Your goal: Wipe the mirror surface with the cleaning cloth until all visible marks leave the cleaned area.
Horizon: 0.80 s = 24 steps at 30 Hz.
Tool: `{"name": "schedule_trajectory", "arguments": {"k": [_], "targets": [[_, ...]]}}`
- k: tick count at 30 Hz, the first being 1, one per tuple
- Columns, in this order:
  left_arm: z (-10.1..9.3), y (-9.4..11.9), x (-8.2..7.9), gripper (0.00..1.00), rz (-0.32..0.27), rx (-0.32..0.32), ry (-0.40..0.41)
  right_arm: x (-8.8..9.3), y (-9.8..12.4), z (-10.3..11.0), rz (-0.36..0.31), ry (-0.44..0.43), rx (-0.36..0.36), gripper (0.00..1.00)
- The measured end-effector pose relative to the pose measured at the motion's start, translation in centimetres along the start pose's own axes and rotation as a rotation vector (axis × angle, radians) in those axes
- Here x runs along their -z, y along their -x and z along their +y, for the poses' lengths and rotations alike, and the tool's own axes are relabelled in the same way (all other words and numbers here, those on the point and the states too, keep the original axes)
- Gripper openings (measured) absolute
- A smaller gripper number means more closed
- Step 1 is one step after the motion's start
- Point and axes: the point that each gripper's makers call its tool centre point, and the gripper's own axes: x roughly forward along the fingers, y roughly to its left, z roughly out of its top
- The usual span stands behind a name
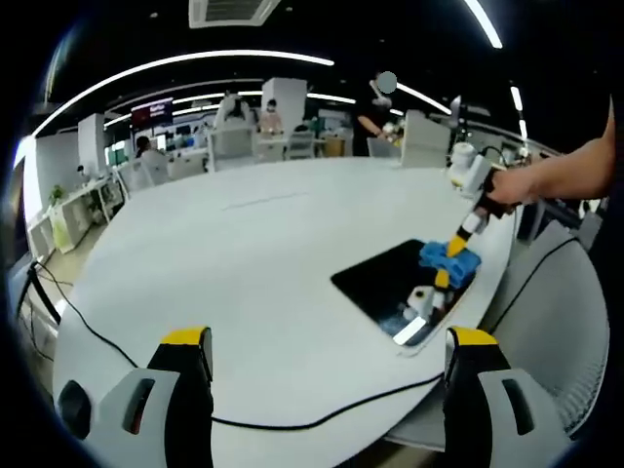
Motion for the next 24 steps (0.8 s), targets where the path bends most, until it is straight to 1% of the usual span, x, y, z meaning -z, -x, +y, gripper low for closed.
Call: {"name": "schedule_trajectory", "arguments": {"k": [2,5,8,10,12,14,19,21,23,24], "targets": [[0.6,0.1,-0.1,0.99,-0.005,-0.015,0.02,0.9,0.3,0.3,-0.001,-0.004,-0.004,0.0],[1.0,0.3,-0.4,0.99,-0.016,-0.026,0.024,1.5,0.4,0.5,-0.008,-0.014,-0.014,0.0],[1.2,0.3,0.2,0.99,0.003,-0.022,0.019,2.2,0.7,0.8,-0.002,-0.043,-0.03,0.0],[1.3,0.3,0.4,0.99,0.008,-0.022,0.021,2.8,0.9,0.9,0.009,-0.061,-0.038,0.0],[1.3,0.3,0.4,0.99,0.014,-0.022,0.024,3.3,0.9,1.0,0.006,-0.07,-0.041,0.0],[1.3,0.2,0.5,0.99,0.017,-0.019,0.026,3.1,0.8,0.9,-0.008,-0.071,-0.039,0.0],[0.5,-0.4,0.5,0.99,0.023,0.004,0.017,2.9,0.7,1.1,-0.002,-0.083,-0.014,0.0],[0.2,-0.5,0.1,0.99,0.014,0.012,0.015,2.8,0.5,1.6,0.002,-0.074,-0.016,0.0],[0.2,-0.5,0.1,0.99,0.01,0.015,0.016,2.7,0.3,2.3,0.008,-0.063,-0.02,0.0],[0.2,-0.5,0.1,0.99,0.01,0.015,0.018,2.6,0.2,3.0,0.011,-0.06,-0.027,0.0]]}}
